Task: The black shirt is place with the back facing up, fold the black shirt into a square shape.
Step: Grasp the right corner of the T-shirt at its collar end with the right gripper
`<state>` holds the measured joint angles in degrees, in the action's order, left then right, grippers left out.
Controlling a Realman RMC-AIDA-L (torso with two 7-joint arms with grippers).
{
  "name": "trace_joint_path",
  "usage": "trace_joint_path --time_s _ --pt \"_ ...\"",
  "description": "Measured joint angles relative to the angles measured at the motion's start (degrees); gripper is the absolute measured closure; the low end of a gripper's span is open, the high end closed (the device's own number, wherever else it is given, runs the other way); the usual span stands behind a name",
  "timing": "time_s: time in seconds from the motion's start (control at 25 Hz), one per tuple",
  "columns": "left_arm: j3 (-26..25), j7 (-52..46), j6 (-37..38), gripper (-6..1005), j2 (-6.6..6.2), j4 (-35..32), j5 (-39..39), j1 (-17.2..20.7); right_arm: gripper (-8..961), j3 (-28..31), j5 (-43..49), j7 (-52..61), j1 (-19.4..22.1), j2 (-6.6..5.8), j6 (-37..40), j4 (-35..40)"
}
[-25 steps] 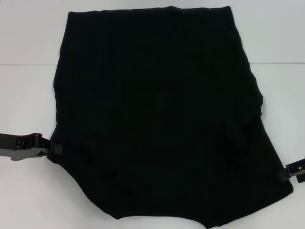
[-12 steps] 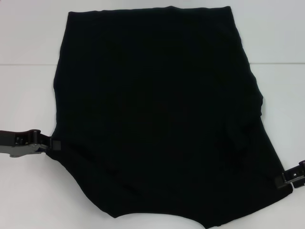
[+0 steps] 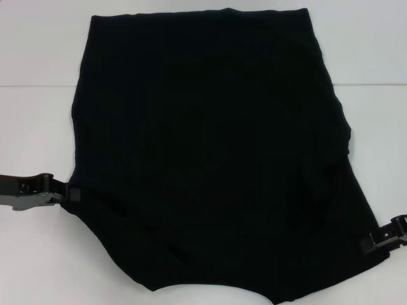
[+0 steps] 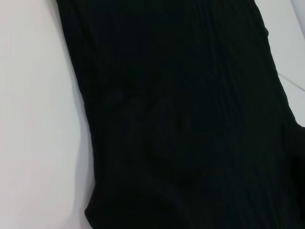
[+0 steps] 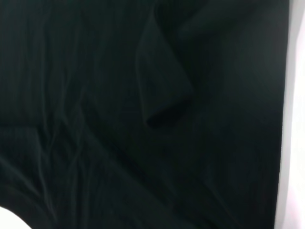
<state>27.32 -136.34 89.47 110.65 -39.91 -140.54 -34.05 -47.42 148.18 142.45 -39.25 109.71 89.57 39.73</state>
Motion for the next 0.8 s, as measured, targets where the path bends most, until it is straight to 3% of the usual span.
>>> trace_joint_path --time_s 0.24,0.52,0.8 --pt "0.02 0.0 0.0 950 0.0 0.0 0.0 0.04 284 0.03 -0.12 0.0 -0.05 0.21 -0.05 -0.25" --pt "0.02 0.01 0.0 951 0.0 0.0 0.0 -0.11 287 -0.27 -0.25 -0.32 -0.82 1.63 0.08 -0.15" --pt "-0.06 0.18 0.0 950 0.0 0.0 0.0 0.15 289 0.12 -0.49 -0.34 -1.56 1.92 0.08 -0.21"
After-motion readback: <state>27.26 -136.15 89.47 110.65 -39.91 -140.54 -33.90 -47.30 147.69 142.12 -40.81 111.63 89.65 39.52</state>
